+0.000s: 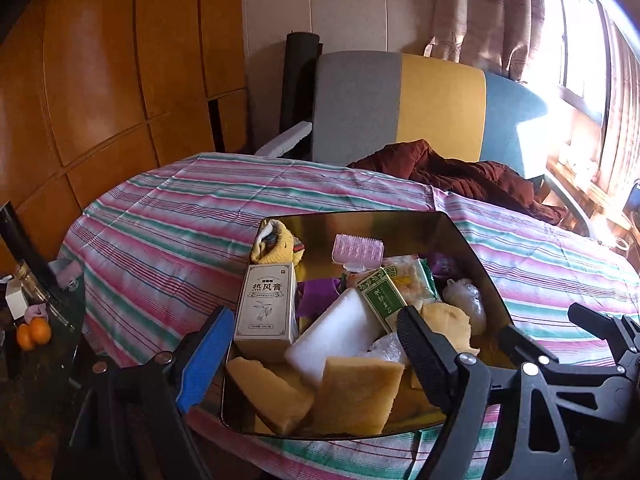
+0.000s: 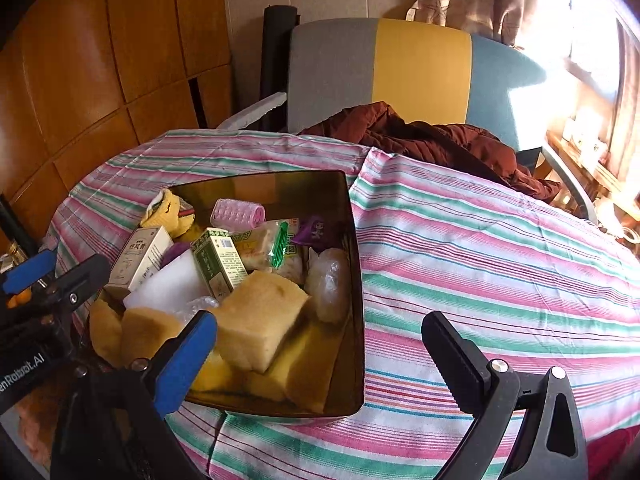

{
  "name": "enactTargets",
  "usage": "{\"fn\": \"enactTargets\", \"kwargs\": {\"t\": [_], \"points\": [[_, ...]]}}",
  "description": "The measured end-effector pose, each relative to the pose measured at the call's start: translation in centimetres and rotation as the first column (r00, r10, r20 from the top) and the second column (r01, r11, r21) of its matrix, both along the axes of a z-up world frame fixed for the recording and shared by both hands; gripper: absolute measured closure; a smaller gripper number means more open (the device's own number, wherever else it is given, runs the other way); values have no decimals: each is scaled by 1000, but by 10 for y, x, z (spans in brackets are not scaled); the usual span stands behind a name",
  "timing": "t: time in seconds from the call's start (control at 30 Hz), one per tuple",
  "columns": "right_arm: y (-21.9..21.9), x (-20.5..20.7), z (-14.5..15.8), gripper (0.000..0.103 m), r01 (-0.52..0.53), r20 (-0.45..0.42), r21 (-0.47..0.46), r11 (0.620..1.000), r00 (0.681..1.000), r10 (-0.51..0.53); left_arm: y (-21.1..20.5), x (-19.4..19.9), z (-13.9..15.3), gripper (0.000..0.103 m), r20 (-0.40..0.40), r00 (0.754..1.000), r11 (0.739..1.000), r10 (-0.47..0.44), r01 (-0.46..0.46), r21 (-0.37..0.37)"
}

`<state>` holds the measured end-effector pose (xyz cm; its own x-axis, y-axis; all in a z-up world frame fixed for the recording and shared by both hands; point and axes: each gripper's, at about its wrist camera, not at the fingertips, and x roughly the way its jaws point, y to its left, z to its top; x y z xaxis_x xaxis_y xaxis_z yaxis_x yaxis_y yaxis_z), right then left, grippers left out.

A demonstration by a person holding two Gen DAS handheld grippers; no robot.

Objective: Organize objects

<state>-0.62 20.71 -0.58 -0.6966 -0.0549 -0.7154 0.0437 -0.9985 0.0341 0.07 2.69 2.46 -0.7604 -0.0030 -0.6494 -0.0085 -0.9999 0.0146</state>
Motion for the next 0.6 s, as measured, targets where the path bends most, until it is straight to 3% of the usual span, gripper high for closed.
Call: {"fn": "enactTargets", "kwargs": {"t": [0.2, 0.6], "points": [[7, 1, 3, 0, 39, -11, -17, 999, 999, -40, 0, 1, 1, 24, -5, 1000, 1000, -11, 11, 24], [2, -2, -1, 0, 20, 4, -7, 1000, 1000, -20, 0, -3, -3, 24, 18, 1000, 999, -14, 14, 32]]}}
